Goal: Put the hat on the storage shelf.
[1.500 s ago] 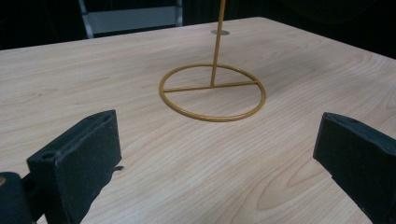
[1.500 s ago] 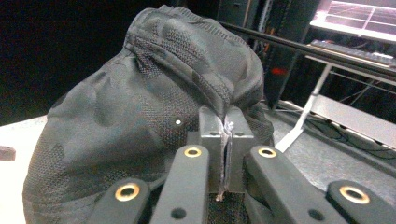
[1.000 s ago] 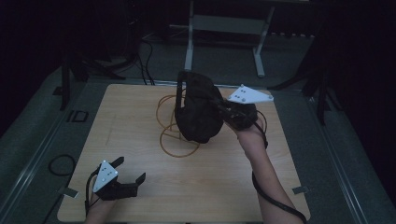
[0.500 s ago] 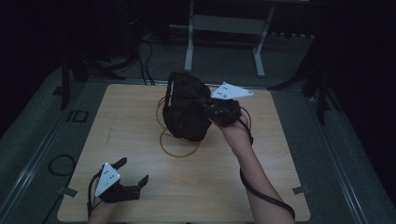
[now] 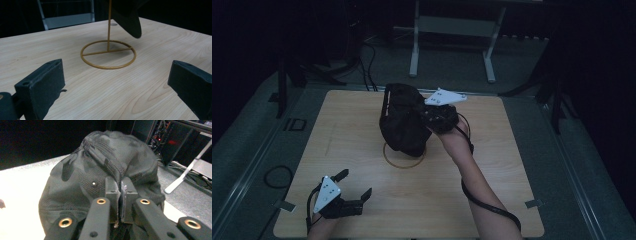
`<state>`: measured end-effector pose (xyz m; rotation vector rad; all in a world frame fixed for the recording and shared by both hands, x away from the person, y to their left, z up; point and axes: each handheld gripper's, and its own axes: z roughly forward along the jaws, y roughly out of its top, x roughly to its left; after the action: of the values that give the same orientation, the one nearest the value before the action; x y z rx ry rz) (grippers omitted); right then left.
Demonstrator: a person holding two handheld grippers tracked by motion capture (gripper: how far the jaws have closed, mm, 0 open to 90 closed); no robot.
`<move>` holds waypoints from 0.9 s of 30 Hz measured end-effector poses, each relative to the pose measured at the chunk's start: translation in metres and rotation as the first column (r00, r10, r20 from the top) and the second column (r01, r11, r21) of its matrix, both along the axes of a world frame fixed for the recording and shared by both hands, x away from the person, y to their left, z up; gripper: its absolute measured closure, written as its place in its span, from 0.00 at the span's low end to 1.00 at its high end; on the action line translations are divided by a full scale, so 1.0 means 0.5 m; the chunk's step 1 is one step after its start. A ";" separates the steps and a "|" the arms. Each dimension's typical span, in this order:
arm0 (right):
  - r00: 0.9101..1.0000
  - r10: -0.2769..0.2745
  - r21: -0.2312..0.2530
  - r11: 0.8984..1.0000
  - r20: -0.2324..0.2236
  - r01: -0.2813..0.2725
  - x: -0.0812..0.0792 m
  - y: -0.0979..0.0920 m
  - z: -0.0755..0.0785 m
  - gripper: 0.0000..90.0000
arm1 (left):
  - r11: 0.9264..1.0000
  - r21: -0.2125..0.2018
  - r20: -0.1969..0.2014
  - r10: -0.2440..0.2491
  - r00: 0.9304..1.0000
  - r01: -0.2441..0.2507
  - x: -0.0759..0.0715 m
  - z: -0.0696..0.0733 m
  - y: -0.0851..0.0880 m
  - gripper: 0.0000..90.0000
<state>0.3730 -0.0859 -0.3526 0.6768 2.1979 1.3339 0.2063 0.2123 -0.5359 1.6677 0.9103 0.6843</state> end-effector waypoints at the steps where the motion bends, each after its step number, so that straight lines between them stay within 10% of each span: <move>1: 1.000 -0.001 0.005 1.000 -0.002 0.001 0.002 0.001 0.000 0.95 | 1.000 0.002 -0.001 0.002 1.000 -0.002 0.000 0.000 0.000 0.01; 27: 0.999 0.024 0.033 0.999 -0.024 -0.024 0.005 0.016 0.007 0.55 | 1.000 -0.017 -0.017 -0.023 1.000 0.023 0.001 -0.005 -0.005 0.01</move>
<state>0.3757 -0.0781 -0.3490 0.6846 2.2143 1.3836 0.2066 0.2101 -0.5385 1.6691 0.9052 0.6460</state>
